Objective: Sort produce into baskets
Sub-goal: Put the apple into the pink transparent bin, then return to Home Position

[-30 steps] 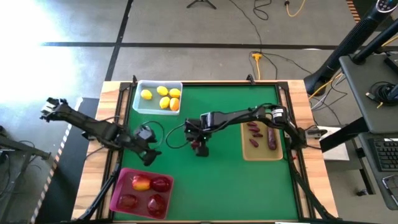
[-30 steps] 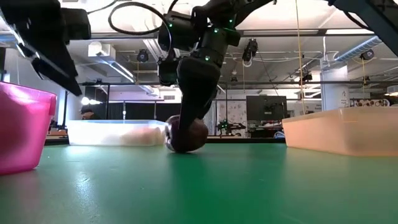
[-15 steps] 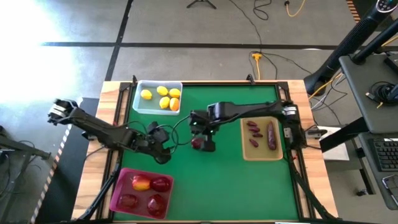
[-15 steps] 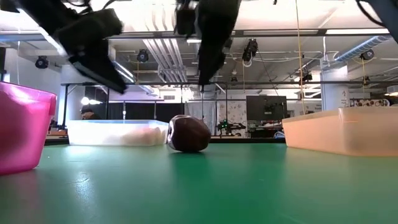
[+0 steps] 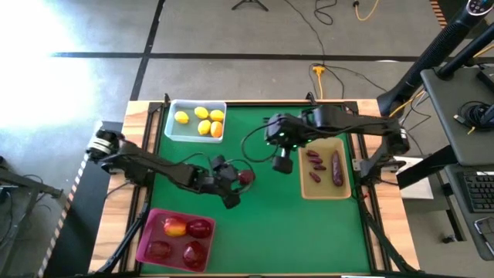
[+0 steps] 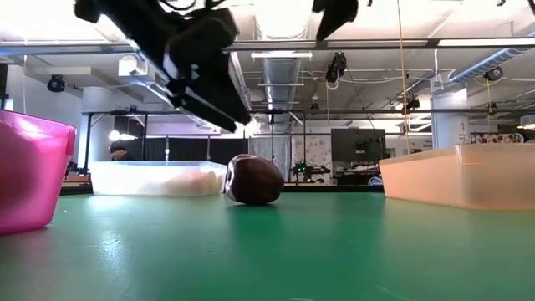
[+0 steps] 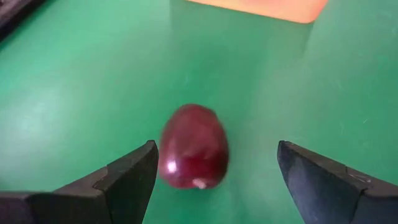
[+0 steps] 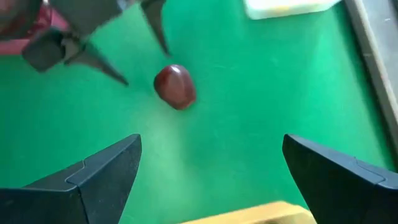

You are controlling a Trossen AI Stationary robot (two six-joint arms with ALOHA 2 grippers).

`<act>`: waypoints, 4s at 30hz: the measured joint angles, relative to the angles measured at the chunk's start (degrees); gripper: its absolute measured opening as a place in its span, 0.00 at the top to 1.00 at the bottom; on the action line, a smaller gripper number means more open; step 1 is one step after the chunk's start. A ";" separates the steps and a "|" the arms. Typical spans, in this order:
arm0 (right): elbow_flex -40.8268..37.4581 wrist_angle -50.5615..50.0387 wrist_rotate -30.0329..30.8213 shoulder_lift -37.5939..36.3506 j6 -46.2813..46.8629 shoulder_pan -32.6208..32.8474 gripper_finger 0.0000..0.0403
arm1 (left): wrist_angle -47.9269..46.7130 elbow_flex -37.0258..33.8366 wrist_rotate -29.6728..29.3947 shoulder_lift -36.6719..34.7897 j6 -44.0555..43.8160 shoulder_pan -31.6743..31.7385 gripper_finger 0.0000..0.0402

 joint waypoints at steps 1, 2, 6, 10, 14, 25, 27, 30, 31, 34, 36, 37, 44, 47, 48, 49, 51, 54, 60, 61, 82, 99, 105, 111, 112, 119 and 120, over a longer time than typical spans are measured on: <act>0.00 -0.48 0.59 -0.87 0.27 0.20 0.05 | 0.02 1.22 0.31 1.47 -0.38 -0.02 0.23; 0.00 -0.67 1.32 -1.77 0.44 0.37 0.05 | 0.03 2.24 0.41 2.64 -0.93 -0.02 0.23; 0.00 -1.62 3.56 -4.77 1.59 1.15 0.05 | 0.41 3.66 0.53 4.07 -1.49 0.32 0.23; 0.00 -1.84 5.91 -6.51 3.24 1.81 0.05 | -0.02 2.84 3.64 4.38 -1.40 2.01 0.21; 0.00 -1.94 7.92 -7.14 4.70 2.56 0.05 | 1.00 3.00 3.71 6.22 1.48 2.57 0.17; -0.03 -5.81 8.69 -7.13 10.38 4.61 0.05 | 2.47 3.81 3.91 7.63 5.63 5.40 0.12; -0.03 -6.11 8.70 -7.13 10.81 5.05 0.05 | 4.62 3.51 5.61 7.96 6.64 6.47 0.12; -0.05 -5.97 8.70 -7.00 12.28 5.42 0.05 | 5.53 3.32 8.18 9.22 7.45 7.60 0.12; -0.07 -5.99 8.68 -7.00 12.84 5.58 0.05 | 5.68 3.30 8.38 9.66 7.85 7.79 0.12; -0.07 -5.98 8.71 -7.00 13.74 6.00 0.05 | 7.90 3.23 8.42 10.33 8.07 7.93 0.12; -0.07 -6.01 8.67 -7.00 13.74 6.23 0.05 | 8.79 3.32 8.41 10.89 8.58 8.15 0.12; -0.07 -5.99 8.63 -7.00 13.71 6.23 0.05 | 9.20 3.31 8.42 11.31 8.79 8.40 0.12; 0.14 -6.31 6.10 -7.06 13.16 6.07 0.05 | 8.39 4.09 8.41 10.61 9.21 9.97 0.12; 1.00 -7.64 5.00 -7.14 12.83 6.08 0.05 | 5.64 5.21 8.46 9.04 8.57 9.49 0.12; 1.00 -8.01 4.98 -7.22 12.62 6.08 0.05 | 4.27 5.52 8.45 8.61 8.35 9.17 0.12; 1.00 -8.54 4.96 -7.39 12.58 6.08 0.05 | 3.39 5.68 8.45 8.23 8.19 8.90 0.12; 1.00 -9.42 5.00 -7.44 12.36 6.08 0.05 | 2.38 5.21 8.96 7.90 7.66 8.66 0.12; 1.00 -9.53 5.16 -7.46 10.57 6.08 0.05 | 3.11 3.63 10.08 9.25 6.62 8.59 0.12; 1.00 -9.78 5.07 -7.41 8.31 6.08 0.05 | 7.81 2.95 9.89 15.08 6.63 7.91 0.12; 1.00 -9.79 5.02 -7.41 7.83 6.08 0.05 | 7.91 2.95 9.87 16.18 6.51 7.81 0.12; 1.00 -15.42 2.18 -7.63 6.33 6.08 0.05 | 1.93 10.17 14.77 11.58 2.81 7.23 0.36; 0.81 -17.48 2.69 -10.30 -2.82 6.10 0.05 | -52.04 23.94 51.23 1.79 -25.70 -17.54 0.36; 0.70 -16.86 2.64 -10.93 -4.88 6.55 0.05 | -43.73 17.72 60.33 2.02 -44.37 -25.13 0.36; 0.61 -16.79 2.60 -12.46 -5.10 8.49 0.05 | -38.90 11.51 60.94 2.04 -55.30 -27.65 0.22; 0.61 -16.80 2.59 -12.79 -4.78 9.06 0.05 | -38.93 10.75 60.93 2.04 -56.29 -27.62 0.21; 0.61 -18.16 2.17 -16.66 0.19 15.49 0.05 | -39.01 9.38 60.30 2.04 -58.65 -27.65 0.20; 0.60 -18.15 2.18 -17.39 0.89 16.55 0.05 | -39.11 9.40 60.21 2.04 -58.79 -27.65 0.20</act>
